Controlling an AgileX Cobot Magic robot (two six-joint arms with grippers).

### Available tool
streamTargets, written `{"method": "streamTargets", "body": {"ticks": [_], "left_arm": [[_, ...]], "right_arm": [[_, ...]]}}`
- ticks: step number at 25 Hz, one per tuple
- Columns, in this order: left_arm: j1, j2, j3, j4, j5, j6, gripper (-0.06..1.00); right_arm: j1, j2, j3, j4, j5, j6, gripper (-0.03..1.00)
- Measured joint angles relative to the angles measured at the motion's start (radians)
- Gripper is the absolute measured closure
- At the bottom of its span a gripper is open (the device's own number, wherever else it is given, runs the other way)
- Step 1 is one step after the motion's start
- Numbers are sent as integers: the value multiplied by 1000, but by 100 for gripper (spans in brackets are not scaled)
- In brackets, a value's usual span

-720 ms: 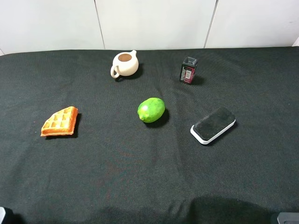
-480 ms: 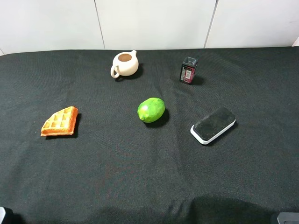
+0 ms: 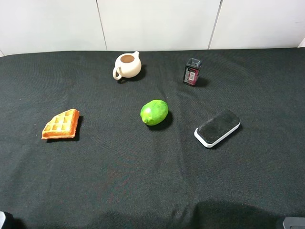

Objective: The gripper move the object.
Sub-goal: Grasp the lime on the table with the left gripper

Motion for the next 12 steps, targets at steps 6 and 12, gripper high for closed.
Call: {"method": "streamTargets", "body": {"ticks": [6, 12], "left_arm": [[0, 0, 0, 0, 0, 0, 23], [0, 0, 0, 0, 0, 0, 23]], "right_arm": [[0, 0, 0, 0, 0, 0, 31], [0, 0, 0, 0, 0, 0, 31]]}}
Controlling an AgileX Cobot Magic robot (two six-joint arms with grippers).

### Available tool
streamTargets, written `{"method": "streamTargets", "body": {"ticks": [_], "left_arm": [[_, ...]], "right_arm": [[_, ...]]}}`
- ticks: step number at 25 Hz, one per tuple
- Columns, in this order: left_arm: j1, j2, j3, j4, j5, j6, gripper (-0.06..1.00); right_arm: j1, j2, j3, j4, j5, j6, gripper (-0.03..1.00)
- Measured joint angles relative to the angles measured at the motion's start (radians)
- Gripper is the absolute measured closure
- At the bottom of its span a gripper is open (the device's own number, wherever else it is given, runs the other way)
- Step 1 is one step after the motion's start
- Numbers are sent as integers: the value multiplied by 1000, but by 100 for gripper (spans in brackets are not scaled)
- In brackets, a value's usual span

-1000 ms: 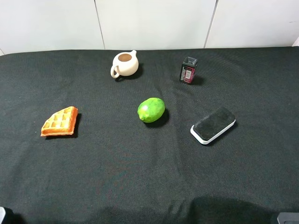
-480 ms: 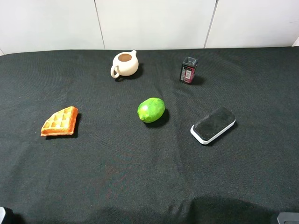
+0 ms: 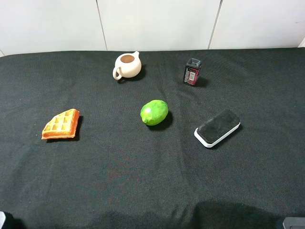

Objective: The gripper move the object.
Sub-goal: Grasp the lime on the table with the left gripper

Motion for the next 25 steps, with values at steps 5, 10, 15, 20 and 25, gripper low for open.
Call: {"method": "streamTargets", "body": {"ticks": [5, 10, 15, 20, 25], "left_arm": [[0, 0, 0, 0, 0, 0, 23], [0, 0, 0, 0, 0, 0, 23], [0, 1, 0, 0, 0, 0, 23], [0, 101, 0, 0, -1, -1, 23], [0, 273, -21, 0, -27, -1, 23]], "right_arm": [[0, 0, 0, 0, 0, 0, 31], [0, 0, 0, 0, 0, 0, 31], [0, 0, 0, 0, 0, 0, 31], [0, 0, 0, 0, 0, 0, 31], [0, 0, 0, 0, 0, 0, 31]]}}
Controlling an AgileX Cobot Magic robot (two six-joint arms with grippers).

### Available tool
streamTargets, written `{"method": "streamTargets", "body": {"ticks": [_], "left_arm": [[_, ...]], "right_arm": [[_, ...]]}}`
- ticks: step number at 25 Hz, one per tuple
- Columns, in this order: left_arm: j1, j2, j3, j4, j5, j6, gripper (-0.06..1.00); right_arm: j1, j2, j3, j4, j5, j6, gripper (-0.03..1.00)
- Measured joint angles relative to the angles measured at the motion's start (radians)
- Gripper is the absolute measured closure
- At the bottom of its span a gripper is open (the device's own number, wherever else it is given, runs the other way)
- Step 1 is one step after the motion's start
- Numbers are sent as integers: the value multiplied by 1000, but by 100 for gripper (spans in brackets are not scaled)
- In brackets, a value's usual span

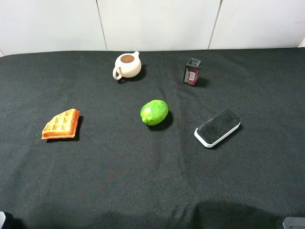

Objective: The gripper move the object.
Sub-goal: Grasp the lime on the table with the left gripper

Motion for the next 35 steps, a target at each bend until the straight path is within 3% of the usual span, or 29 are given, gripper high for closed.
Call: {"method": "streamTargets", "body": {"ticks": [7, 16, 35], "left_arm": [[0, 265, -100, 0, -71, 0, 23], [0, 607, -298, 0, -79, 0, 23], [0, 1207, -566, 0, -160, 0, 23]], "right_arm": [[0, 0, 0, 0, 0, 0, 31], [0, 0, 0, 0, 0, 0, 31], [0, 0, 0, 0, 0, 0, 31]]}}
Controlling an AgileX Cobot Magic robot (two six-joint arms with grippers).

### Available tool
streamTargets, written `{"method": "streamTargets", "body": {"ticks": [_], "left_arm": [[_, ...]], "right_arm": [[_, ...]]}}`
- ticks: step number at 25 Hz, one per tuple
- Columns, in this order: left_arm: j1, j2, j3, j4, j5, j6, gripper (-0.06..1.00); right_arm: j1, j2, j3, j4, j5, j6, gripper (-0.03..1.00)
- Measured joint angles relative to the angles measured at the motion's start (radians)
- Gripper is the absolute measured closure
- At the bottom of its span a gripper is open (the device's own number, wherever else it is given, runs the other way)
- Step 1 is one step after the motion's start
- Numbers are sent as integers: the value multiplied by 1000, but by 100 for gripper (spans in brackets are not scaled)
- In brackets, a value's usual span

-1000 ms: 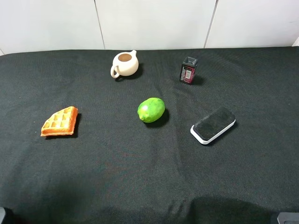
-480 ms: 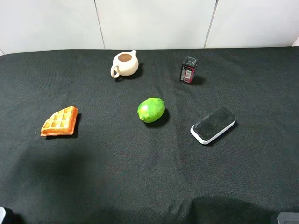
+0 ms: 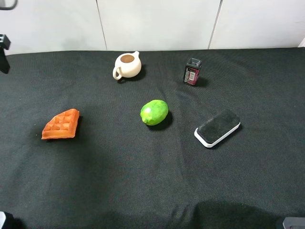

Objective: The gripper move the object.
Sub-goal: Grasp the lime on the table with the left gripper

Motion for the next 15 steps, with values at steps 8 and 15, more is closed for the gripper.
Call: {"method": "streamTargets", "body": {"ticks": [8, 15], "left_arm": [[-82, 141, -56, 1, -69, 15, 23], [-229, 187, -80, -10, -100, 19, 23]], "right_arm": [[0, 0, 0, 0, 0, 0, 31], [0, 0, 0, 0, 0, 0, 31]]}}
